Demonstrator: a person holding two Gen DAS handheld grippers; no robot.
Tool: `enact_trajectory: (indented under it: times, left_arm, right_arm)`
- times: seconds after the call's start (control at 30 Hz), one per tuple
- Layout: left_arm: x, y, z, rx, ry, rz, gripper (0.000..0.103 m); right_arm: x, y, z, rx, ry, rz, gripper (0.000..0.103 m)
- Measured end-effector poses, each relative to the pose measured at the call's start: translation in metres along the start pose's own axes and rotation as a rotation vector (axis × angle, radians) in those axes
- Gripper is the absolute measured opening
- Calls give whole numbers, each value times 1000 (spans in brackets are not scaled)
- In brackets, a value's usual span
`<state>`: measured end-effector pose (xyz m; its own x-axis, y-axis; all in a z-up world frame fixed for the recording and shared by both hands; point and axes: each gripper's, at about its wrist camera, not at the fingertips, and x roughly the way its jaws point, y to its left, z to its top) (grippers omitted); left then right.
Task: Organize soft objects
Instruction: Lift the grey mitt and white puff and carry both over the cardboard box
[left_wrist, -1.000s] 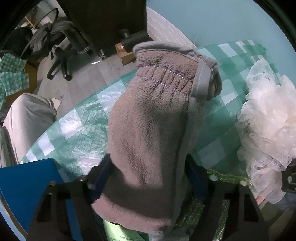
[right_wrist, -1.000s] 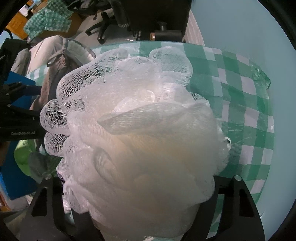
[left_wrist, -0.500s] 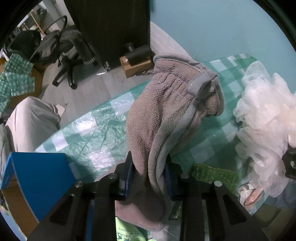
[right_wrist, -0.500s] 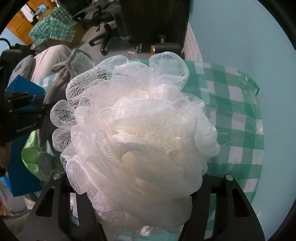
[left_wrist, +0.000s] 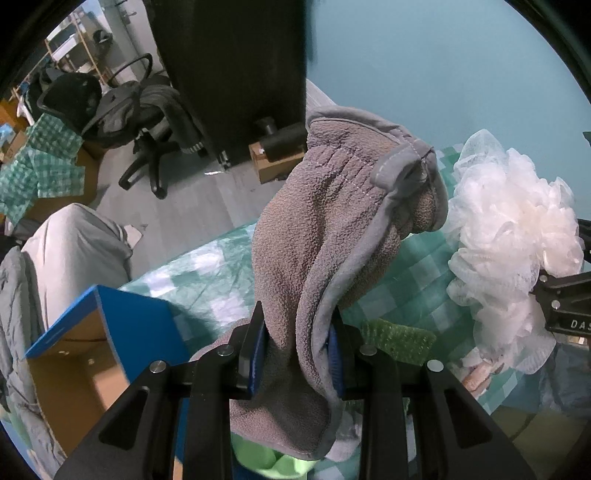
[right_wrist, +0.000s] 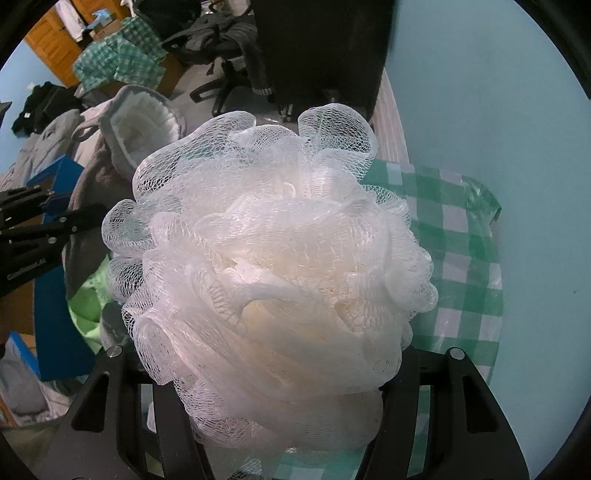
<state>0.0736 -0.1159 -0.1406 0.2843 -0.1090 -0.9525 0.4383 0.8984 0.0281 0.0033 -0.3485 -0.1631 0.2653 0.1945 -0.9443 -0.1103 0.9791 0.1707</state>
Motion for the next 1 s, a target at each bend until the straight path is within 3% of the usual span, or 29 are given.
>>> enact_trajectory:
  times: [0.7,1.0]
  left_arm:
    - [-78,16,-13,-75,-134,-26,29]
    - [-97,29,-29,-111,-148,-7,29]
  right_arm:
    - [-47,22,19,-92,-94,26,59]
    - [-61,36,17,-149,-126,42,59]
